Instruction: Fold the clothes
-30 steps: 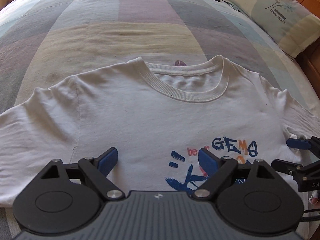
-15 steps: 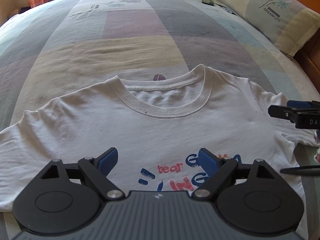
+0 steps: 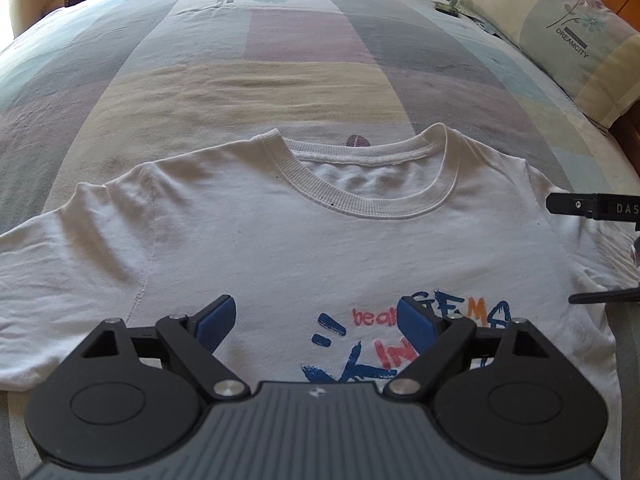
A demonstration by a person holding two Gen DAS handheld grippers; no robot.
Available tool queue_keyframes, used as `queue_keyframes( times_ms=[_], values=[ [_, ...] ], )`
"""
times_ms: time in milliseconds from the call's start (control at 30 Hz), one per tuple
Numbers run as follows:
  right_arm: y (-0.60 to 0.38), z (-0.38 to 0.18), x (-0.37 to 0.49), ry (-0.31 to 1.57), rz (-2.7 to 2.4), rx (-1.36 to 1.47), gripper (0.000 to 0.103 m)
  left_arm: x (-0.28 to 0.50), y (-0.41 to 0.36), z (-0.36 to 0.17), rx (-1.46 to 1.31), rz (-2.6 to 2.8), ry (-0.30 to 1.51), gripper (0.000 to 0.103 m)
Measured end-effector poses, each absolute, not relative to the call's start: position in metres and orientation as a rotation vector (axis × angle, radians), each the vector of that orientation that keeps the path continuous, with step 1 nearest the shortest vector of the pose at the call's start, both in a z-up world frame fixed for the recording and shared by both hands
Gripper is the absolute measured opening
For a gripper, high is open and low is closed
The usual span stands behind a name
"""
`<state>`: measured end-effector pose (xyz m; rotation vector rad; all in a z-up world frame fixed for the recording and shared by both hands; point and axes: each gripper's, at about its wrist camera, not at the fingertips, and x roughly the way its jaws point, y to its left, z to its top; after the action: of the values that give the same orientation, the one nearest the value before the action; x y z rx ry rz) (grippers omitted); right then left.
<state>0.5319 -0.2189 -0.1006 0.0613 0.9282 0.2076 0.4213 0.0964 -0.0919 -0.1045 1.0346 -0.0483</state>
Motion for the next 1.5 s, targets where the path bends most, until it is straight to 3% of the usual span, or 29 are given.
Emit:
queue_keyframes(
  times_ms=[300, 467, 633, 1000, 1333, 1500],
  values=[
    [-0.185, -0.108, 0.563, 0.909, 0.233, -0.069, 0.103, 0.427, 0.118, -0.085, -0.057, -0.033, 0.989, 0.087],
    [-0.165, -0.084, 0.535, 0.877, 0.369, -0.083, 0.103, 0.441, 0.133, -0.086, -0.008, -0.016, 0.981, 0.088],
    [-0.132, -0.112, 0.504, 0.981, 0.452, -0.146, 0.103, 0.46, 0.154, -0.101, -0.063, -0.038, 0.984, 0.088],
    [-0.12, -0.124, 0.496, 0.899, 0.367, -0.182, 0.103, 0.515, 0.173, -0.102, -0.027, -0.025, 0.95, 0.089],
    [-0.141, -0.112, 0.496, 0.9, 0.483, -0.089, 0.103, 0.44, 0.157, -0.063, 0.108, -0.101, 0.882, 0.089],
    [-0.157, -0.086, 0.464, 0.835, 0.683, -0.119, 0.103, 0.377, 0.131, -0.058, 0.235, -0.192, 0.933, 0.089]
  ],
)
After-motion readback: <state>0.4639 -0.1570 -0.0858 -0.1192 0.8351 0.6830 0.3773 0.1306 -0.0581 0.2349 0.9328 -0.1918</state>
